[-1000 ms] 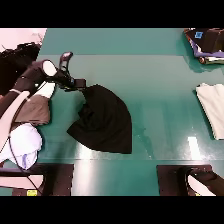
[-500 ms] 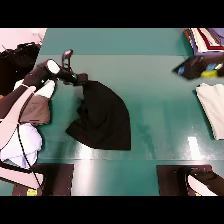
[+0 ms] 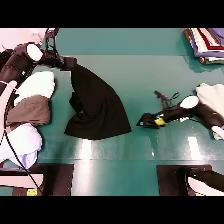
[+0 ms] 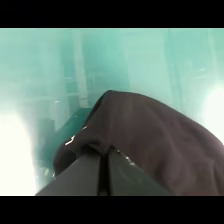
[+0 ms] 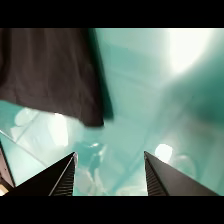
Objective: Fold the shirts.
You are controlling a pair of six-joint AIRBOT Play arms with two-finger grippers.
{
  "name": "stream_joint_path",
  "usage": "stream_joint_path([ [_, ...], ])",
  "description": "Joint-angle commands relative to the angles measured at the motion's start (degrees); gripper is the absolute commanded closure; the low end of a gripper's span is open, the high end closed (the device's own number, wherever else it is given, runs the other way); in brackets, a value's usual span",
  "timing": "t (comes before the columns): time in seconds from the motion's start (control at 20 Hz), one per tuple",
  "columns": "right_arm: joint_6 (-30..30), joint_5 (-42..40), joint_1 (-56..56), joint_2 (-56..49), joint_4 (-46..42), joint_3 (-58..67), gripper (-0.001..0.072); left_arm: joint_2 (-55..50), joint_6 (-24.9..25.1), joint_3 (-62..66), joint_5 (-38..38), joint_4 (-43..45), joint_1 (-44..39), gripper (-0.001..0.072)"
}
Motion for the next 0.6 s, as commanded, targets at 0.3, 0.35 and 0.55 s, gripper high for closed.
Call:
stream_joint_path([
  [0.3,-6.1,-8.8,10.8,-16.4,4.4,13.4,0.0697,2.0,0.3,0.3,-3.0,0.9,0.1,0.0687],
  [0.35,-5.9,-8.0,10.1,-16.0,1.9,15.6,0.0698,3.6,0.3,0.4,-3.0,1.9,0.1,0.0686],
  [0.55,0.3,-0.1,3.2,-7.2,-16.8,28.6,0.0698,15.9,0.3,4.2,-3.7,7.6,0.1,0.0686],
])
